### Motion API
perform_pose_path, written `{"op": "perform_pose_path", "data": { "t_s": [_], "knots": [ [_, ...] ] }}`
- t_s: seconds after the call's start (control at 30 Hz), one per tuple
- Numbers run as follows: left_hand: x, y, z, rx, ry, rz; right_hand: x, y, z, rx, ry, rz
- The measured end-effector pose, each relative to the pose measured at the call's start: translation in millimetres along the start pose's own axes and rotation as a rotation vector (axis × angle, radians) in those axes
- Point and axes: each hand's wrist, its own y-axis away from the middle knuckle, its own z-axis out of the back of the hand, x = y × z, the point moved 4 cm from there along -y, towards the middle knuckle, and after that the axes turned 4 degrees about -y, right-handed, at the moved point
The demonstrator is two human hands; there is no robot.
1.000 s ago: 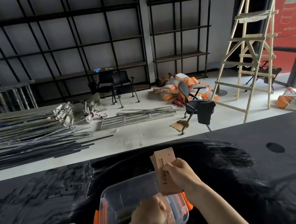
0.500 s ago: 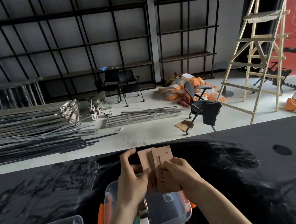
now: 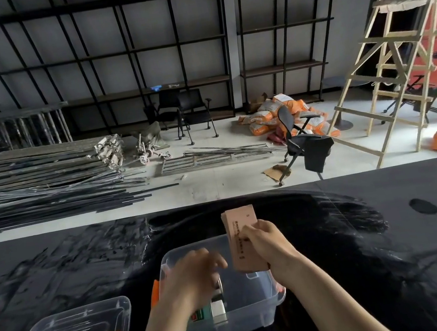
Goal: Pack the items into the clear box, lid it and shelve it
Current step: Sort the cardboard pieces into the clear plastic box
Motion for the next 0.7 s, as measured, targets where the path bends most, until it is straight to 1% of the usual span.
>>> {"op": "perform_pose_path", "data": {
  "t_s": [0.03, 0.07, 0.1, 0.17, 0.2, 0.3, 0.33, 0.37, 0.43, 0.5, 0.53, 0.7],
  "knots": [
    [-3, 2, -6, 0.065, -0.077, -0.023, -1, 1, -2, 0.009, 0.03, 0.003],
    [-5, 2, -10, 0.087, -0.098, -0.039, -2, 2, -3, 0.013, 0.051, 0.006],
    [-5, 1, -14, 0.09, -0.062, -0.046, -3, 1, -4, 0.012, 0.062, 0.016],
    [-8, 1, -18, 0.05, 0.117, -0.027, -3, 0, -6, 0.016, 0.072, 0.033],
    [-9, 2, -17, 0.009, 0.273, -0.001, -3, 1, -7, 0.017, 0.086, 0.035],
    [-17, 7, -5, -0.063, 0.94, 0.151, -5, -1, -7, 0.02, 0.142, 0.061],
    [-21, 8, 1, -0.077, 1.077, 0.168, -5, -2, -8, 0.03, 0.145, 0.063],
    [-25, 6, 5, -0.094, 1.137, 0.184, -7, -4, -10, 0.049, 0.148, 0.067],
    [-27, 1, 7, -0.164, 1.143, 0.237, -6, 0, -18, 0.103, 0.185, 0.091],
    [-28, -3, 7, -0.226, 1.208, 0.283, 2, 12, -25, 0.145, 0.25, 0.154],
    [-31, -6, 6, -0.241, 1.258, 0.279, 2, 14, -26, 0.162, 0.248, 0.184],
    [-41, -3, 5, -0.221, 1.423, 0.305, -3, 12, -21, 0.289, 0.122, 0.224]
  ]
}}
